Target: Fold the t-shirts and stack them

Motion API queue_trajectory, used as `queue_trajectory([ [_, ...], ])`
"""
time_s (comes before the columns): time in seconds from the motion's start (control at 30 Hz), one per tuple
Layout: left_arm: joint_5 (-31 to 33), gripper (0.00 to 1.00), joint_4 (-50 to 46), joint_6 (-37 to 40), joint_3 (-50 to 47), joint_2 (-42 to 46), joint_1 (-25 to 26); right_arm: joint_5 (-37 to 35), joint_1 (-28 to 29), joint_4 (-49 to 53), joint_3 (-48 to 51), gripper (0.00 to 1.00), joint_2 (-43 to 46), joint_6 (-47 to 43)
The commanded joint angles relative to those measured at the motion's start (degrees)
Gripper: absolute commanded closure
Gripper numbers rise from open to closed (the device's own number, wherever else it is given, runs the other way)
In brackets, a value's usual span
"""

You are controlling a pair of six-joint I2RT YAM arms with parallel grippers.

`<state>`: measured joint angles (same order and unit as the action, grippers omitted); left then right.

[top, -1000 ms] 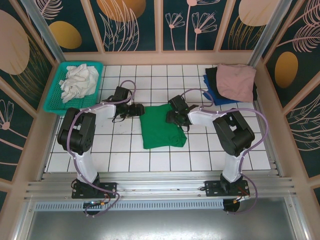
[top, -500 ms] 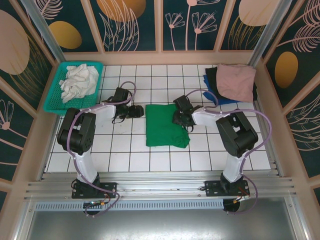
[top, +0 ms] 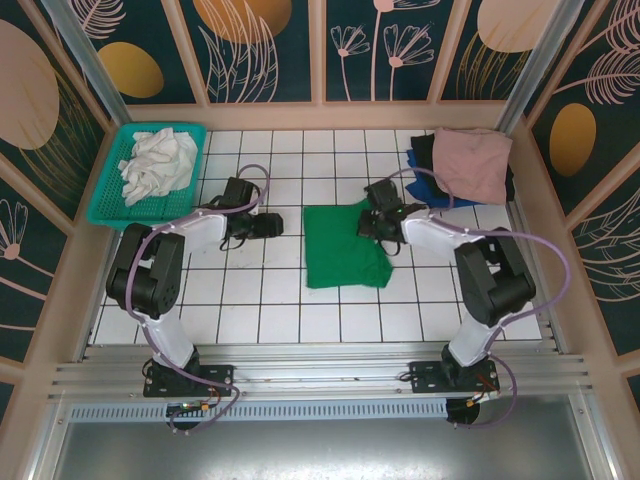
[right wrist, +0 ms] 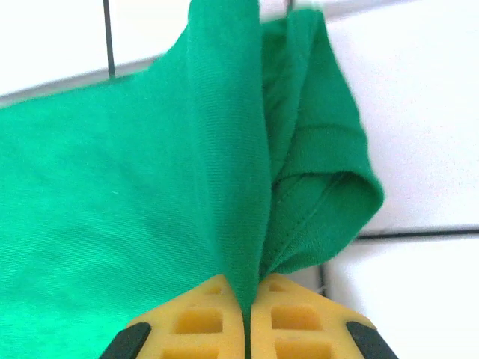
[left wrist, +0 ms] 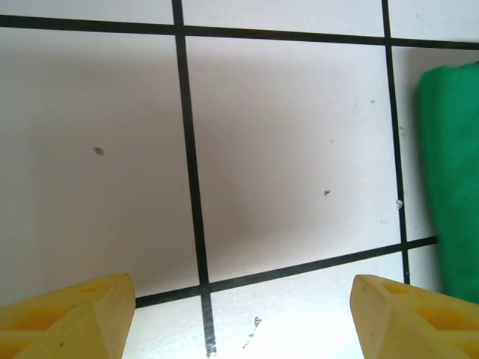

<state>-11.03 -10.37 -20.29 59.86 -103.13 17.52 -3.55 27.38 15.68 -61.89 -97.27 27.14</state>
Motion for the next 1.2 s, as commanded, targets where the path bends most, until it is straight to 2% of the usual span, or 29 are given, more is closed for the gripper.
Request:
queue_trajectory([
  [0.0, 1.2, 0.24, -1.0, 1.6, -1.0, 2.1, -0.8, -9.0, -3.0, 3.2, -7.1, 1.0, 5.1, -9.6],
  [0.1, 0.9, 0.24, -0.6, 1.5, -1.2, 2.7, -1.0, -11.0, -5.9, -0.9, -10.4, 1.0, 5.9, -18.2],
  [0.2, 0.6, 0.25, -1.5, 1.7, -0.4, 2.4, -1.2, -12.7, -9.4, -2.5, -17.0, 1.0, 2.9, -23.4],
  [0.4, 1.3, 0.25, -1.8, 1.8, -0.5, 3.5, -1.3, -14.7, -16.3, -1.5, -30.0, 1.0, -4.8, -28.7],
  [0.47, 1.1, 0.25, -1.8, 1.7, -0.7, 3.6, -1.4, -11.7, -18.6, -2.8, -31.5, 1.0, -6.3, -29.7],
  [0.7, 0.5, 0.25, -2.4, 1.7, -0.5, 3.4, -1.4, -8.0, -24.7, -9.3, -33.0, 1.0, -10.8, -31.7],
  [0.93, -0.4, 0.25, -2.7, 1.3, 0.0, 3.4, -1.4, -3.0, -31.0, -17.0, -27.6, 1.0, -10.2, -29.6],
  [1.03, -0.9, 0.25, -2.7, 1.0, 0.2, 3.2, -1.4, 2.0, -34.4, -20.8, -25.1, 1.0, -10.6, -27.5],
  [1.17, -1.0, 0.25, -3.4, 1.0, 0.7, 3.0, -1.4, 12.2, -39.0, -25.0, -24.4, 1.0, -12.5, -25.6],
])
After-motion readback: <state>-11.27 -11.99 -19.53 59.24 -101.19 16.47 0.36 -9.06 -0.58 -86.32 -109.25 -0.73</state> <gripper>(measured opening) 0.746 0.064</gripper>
